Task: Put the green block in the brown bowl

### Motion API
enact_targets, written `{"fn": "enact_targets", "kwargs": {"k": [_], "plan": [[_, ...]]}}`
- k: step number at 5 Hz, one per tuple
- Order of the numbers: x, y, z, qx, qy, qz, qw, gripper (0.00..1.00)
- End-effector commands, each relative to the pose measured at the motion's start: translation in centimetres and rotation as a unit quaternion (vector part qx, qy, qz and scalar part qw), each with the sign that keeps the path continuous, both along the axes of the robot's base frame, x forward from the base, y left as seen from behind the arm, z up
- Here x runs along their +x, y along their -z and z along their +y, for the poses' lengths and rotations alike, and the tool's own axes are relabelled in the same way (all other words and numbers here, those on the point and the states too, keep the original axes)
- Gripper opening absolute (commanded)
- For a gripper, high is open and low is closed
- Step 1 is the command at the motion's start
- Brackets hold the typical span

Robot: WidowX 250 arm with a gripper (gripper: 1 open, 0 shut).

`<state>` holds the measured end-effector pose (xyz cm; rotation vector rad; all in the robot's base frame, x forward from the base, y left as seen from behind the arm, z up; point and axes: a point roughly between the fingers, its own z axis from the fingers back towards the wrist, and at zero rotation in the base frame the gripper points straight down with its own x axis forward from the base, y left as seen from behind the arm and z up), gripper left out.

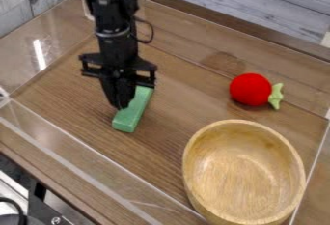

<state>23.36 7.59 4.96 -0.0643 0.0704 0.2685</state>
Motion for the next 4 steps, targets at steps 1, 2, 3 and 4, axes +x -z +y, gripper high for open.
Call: {"fn": "enact_targets", "kwargs": {"k": [1, 2, 3, 4], "plan": [[1.4, -3.1, 0.7, 0.003, 0.002, -0.04, 0.9992, 0.0], [1.4, -3.0, 0.5, 0.0, 0.007, -0.04, 0.9992, 0.0], [1.8, -2.5, 0.1, 0.0, -0.018, -0.036, 0.9992, 1.0], [2.4, -1.9, 0.0, 0.0, -0.045, -0.033, 0.9984, 1.0]]}}
